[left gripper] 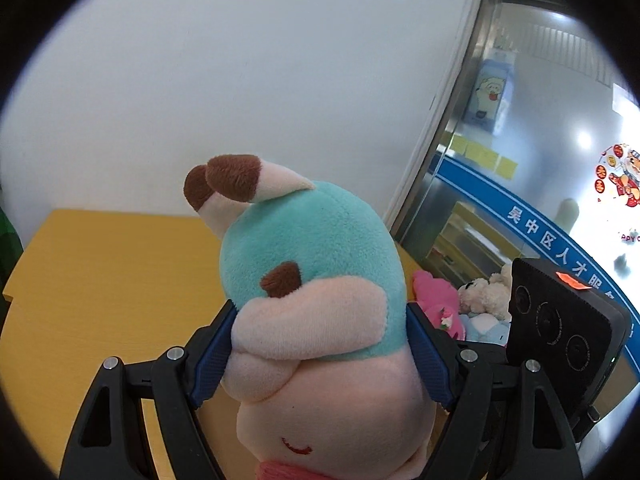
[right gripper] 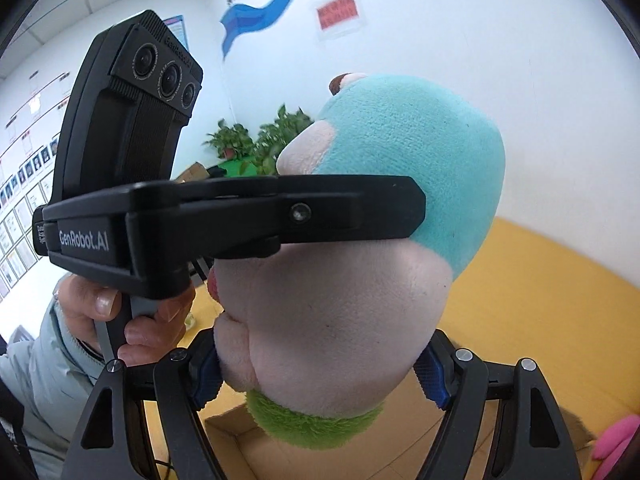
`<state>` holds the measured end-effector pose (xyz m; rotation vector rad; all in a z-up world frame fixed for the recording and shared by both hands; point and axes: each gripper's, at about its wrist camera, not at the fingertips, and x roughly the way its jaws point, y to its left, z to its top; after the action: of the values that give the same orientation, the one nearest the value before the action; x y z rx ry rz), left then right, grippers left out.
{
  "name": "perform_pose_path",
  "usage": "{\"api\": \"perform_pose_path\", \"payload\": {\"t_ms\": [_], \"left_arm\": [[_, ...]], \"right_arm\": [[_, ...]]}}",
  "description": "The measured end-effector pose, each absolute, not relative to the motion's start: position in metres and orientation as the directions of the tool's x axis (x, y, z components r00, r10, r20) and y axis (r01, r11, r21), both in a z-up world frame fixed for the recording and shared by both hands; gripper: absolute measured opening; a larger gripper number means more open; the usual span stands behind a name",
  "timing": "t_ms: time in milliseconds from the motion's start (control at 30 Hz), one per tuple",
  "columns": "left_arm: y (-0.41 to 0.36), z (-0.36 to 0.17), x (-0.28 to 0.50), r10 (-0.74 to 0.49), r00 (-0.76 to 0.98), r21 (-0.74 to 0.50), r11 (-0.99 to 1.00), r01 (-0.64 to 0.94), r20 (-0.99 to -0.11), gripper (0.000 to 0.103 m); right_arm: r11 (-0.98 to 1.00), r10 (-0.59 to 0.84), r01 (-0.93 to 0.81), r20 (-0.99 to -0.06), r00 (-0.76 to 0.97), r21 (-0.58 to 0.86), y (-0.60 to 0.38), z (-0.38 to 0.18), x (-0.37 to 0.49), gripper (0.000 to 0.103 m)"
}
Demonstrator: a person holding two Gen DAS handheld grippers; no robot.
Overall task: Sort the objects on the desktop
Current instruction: 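Lift the plush pig with both grippers and carry it over the cardboard box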
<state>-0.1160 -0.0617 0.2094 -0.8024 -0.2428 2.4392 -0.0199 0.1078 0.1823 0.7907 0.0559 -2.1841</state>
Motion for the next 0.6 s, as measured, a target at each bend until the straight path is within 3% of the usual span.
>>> {"api": "perform_pose_path", "payload": {"t_ms": [333, 600], "left_arm": [[-0.075, 0.066, -0.184, 0.550, -0.456, -0.441, -0.835, -0.330, -0.700, 0.080], [-0.069, 0.007, -0.197, 0.513, -0.349, -0.436, -0.856, -0.279, -0.784, 0.080]], "right_arm": [[-0.699, -0.665, 0.578, -0.678, -0.312, 0.420, 0.108, 0.041, -0.059, 0.076], [-0.713, -0.671, 0.466, -0.702, -0.238, 0.523, 0.111, -0.027, -0.044, 0.076]]}}
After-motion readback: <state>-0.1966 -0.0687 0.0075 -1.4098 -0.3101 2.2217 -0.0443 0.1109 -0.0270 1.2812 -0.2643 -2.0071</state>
